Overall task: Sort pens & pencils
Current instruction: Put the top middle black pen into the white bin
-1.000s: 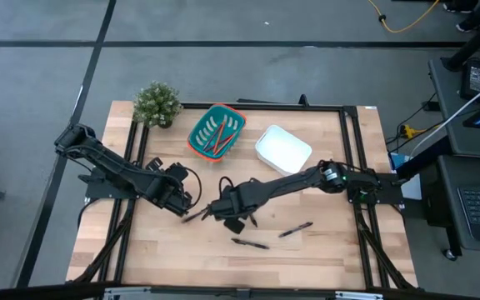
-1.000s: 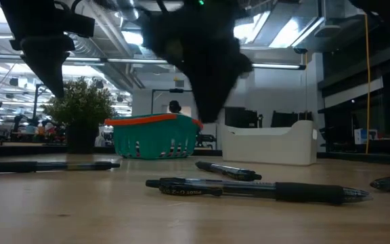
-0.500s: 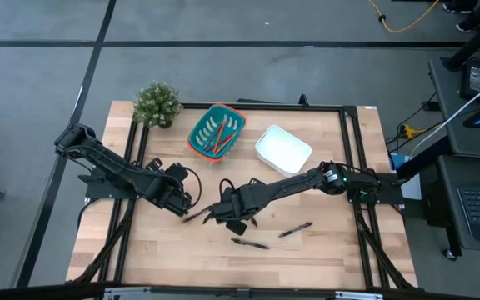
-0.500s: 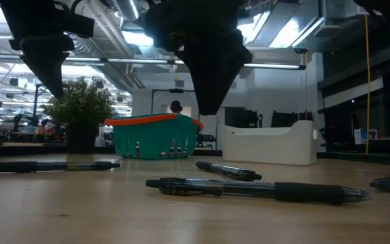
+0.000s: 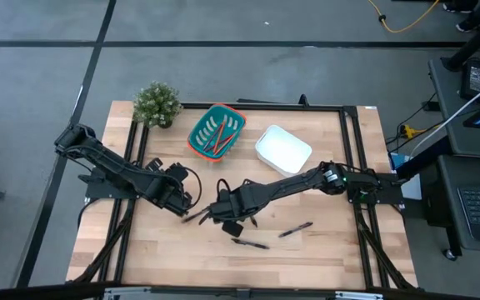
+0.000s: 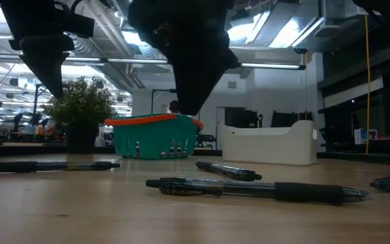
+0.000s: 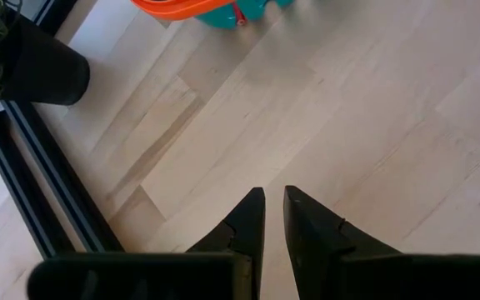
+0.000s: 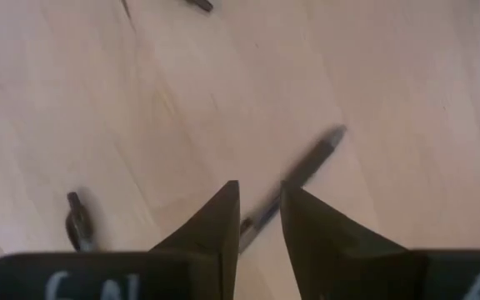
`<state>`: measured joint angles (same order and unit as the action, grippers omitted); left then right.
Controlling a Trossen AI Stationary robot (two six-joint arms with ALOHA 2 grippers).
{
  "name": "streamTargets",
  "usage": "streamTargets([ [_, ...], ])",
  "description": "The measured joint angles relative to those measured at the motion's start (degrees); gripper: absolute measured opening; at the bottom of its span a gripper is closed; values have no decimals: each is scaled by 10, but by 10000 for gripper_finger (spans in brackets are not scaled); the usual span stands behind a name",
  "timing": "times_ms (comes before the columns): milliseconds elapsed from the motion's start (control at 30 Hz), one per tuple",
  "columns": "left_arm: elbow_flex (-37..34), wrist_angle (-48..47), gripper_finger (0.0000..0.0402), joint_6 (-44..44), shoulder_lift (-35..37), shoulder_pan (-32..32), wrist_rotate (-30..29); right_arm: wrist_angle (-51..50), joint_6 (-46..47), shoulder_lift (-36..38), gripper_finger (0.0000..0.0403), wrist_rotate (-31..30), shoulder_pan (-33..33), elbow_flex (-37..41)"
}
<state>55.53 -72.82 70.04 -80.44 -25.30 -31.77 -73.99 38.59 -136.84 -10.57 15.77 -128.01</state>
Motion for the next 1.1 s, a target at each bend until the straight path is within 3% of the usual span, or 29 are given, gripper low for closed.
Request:
streamTargets([
  [300,0,0,43,0,0,0,0,5,-28,0,90,1,1,0],
  [667,0,0,43,0,0,0,10,-1,137,0,90,2,-1,1],
  [867,0,0,43,3,0,0,10,-15,170,-1,90,4,-16,50],
  [1100,0,0,43,3,0,0,10,8,197,-1,90,53,-41,116],
])
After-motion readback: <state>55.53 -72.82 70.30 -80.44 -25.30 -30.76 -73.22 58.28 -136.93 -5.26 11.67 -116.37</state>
